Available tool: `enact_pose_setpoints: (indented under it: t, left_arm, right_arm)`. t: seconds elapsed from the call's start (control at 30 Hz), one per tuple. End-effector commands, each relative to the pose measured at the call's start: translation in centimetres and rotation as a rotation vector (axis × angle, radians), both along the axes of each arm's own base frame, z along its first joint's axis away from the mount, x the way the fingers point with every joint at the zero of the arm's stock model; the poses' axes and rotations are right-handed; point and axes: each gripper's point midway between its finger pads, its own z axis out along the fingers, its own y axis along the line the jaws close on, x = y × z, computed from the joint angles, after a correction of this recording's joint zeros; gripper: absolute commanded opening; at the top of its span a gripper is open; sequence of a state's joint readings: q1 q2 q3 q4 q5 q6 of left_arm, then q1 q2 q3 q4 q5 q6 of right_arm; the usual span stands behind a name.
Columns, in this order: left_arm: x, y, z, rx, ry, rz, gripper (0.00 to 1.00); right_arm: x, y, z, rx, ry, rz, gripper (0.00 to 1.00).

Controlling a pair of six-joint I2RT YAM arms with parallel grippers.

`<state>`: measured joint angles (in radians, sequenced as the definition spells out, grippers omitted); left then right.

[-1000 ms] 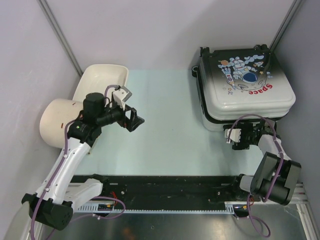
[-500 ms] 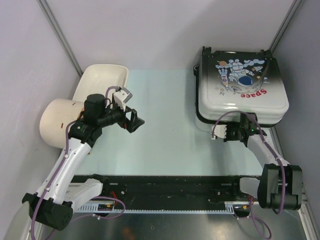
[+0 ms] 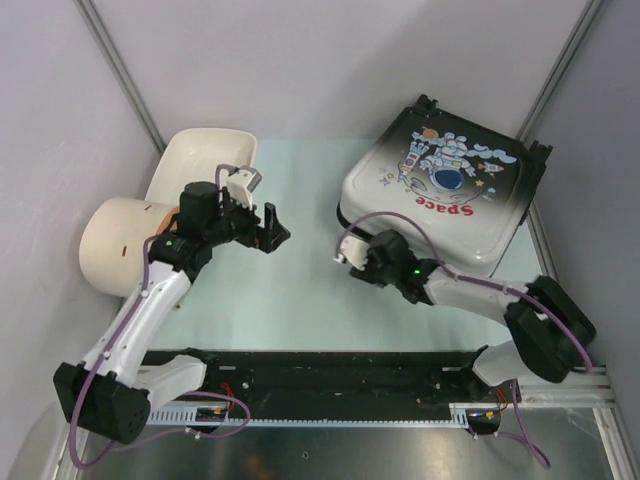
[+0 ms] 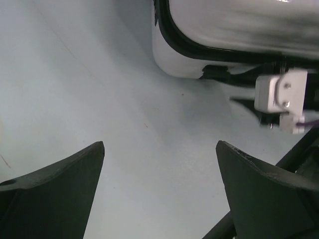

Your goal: Open, take out, and arrange the luggage

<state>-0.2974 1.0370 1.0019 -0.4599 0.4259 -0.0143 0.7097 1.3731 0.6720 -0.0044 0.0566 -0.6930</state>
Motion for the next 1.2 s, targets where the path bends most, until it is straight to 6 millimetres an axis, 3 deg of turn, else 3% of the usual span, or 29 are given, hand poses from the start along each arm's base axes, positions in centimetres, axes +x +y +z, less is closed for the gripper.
enact_pose_setpoints:
  t: [0.0, 0.07, 0.1, 0.13, 0.2, 0.23, 0.37, 0.43, 0.47, 0.5, 0.53, 0.57, 0.6, 0.63, 0.67, 0.7, 0.77, 0.8, 0.83, 0.9, 1.0, 1.07, 1.17]
  left_arm:
    - [2.1, 0.3, 0.3, -0.105, 0.087, 0.156, 1.00]
    - [2.7, 0.5, 0.2, -0.124, 0.112, 0.202, 1.00]
    - [2.9, 0.6, 0.2, -0.129, 0.118, 0.220, 1.00]
    - [3.2, 0.6, 0.2, -0.143, 0.130, 0.237, 1.00]
    - [3.8, 0.6, 0.1, -0.150, 0.136, 0.253, 1.00]
    - [4.0, 0.6, 0.4, -0.165, 0.135, 0.265, 1.00]
    - [4.6, -0.2, 0.0, -0.208, 0.155, 0.254, 1.00]
    - [4.4, -1.4, -0.8, -0.247, 0.198, 0.223, 1.00]
    - [3.9, -1.9, -1.9, -0.244, 0.227, 0.214, 1.00]
    - [3.2, -3.3, -2.6, -0.241, 0.244, 0.171, 1.00]
    - [2.7, -4.2, -3.3, -0.243, 0.263, 0.151, 0.99]
    - [2.0, -5.0, -4.6, -0.235, 0.293, 0.134, 0.99]
    - [1.1, -6.6, -4.8, -0.241, 0.298, 0.087, 0.99]
    - [0.7, -7.5, -5.6, -0.256, 0.336, 0.078, 0.99]
    - [0.2, -8.2, -6.3, -0.265, 0.351, 0.058, 0.99]
    - [-0.5, -9.3, -6.6, -0.267, 0.367, 0.029, 0.99]
    - [-0.8, -10.8, -7.7, -0.286, 0.412, 0.006, 0.99]
    - [-1.4, -11.9, -7.9, -0.300, 0.442, -0.012, 0.99]
    - [-1.6, -12.6, -8.1, -0.309, 0.454, -0.027, 0.99]
    - [-1.6, -14.7, -8.3, -0.356, 0.468, -0.054, 0.99]
    - [-1.0, -16.7, -8.8, -0.392, 0.491, -0.056, 0.99]
    - [-0.1, -17.3, -8.3, -0.408, 0.484, -0.055, 1.00]
    - [1.3, -16.9, -7.7, -0.415, 0.459, -0.045, 1.00]
  right_arm:
    - [-0.2, 14.3, 11.8, 0.500, -0.017, 0.059, 0.62]
    - [-0.1, 14.7, 12.8, 0.477, 0.002, 0.023, 0.69]
    - [0.0, 15.7, 15.6, 0.508, -0.016, 0.043, 0.70]
    - [-0.5, 14.9, 15.1, 0.451, 0.019, 0.027, 0.71]
    - [-0.8, 14.2, 17.3, 0.451, 0.006, 0.014, 0.78]
    - [-1.2, 13.3, 17.1, 0.411, 0.021, 0.005, 0.82]
    - [-2.2, 10.0, 20.3, 0.447, 0.011, -0.018, 0.88]
    - [-2.2, 7.4, 23.7, 0.531, -0.023, -0.036, 0.89]
    - [-0.6, 4.8, 24.7, 0.570, -0.032, -0.090, 0.90]
    - [-0.3, 2.8, 26.4, 0.613, -0.055, -0.107, 0.90]
    - [-0.4, 1.6, 26.5, 0.625, -0.026, -0.099, 0.90]
    - [2.0, -2.9, 26.8, 0.632, -0.059, -0.218, 0.91]
    - [2.3, -5.1, 27.0, 0.627, -0.076, -0.255, 0.91]
    - [2.3, -7.3, 26.0, 0.602, -0.048, -0.292, 0.91]
    - [3.2, -11.5, 25.6, 0.584, -0.069, -0.406, 0.90]
    - [3.3, -14.2, 25.3, 0.565, -0.077, -0.461, 0.90]
    - [1.9, -17.0, 24.1, 0.568, -0.014, -0.477, 0.87]
    - [1.7, -21.1, 23.8, 0.533, -0.046, -0.553, 0.86]
    - [0.5, -21.4, 22.7, 0.539, 0.012, -0.528, 0.84]
    - [-1.0, -24.5, 21.4, 0.493, 0.026, -0.570, 0.77]
    - [-3.8, -24.6, 18.1, 0.406, 0.140, -0.476, 0.67]
    - [-4.4, -25.1, 16.2, 0.329, 0.177, -0.406, 0.61]
    - [-5.3, -24.4, 13.2, 0.310, 0.258, -0.320, 0.54]
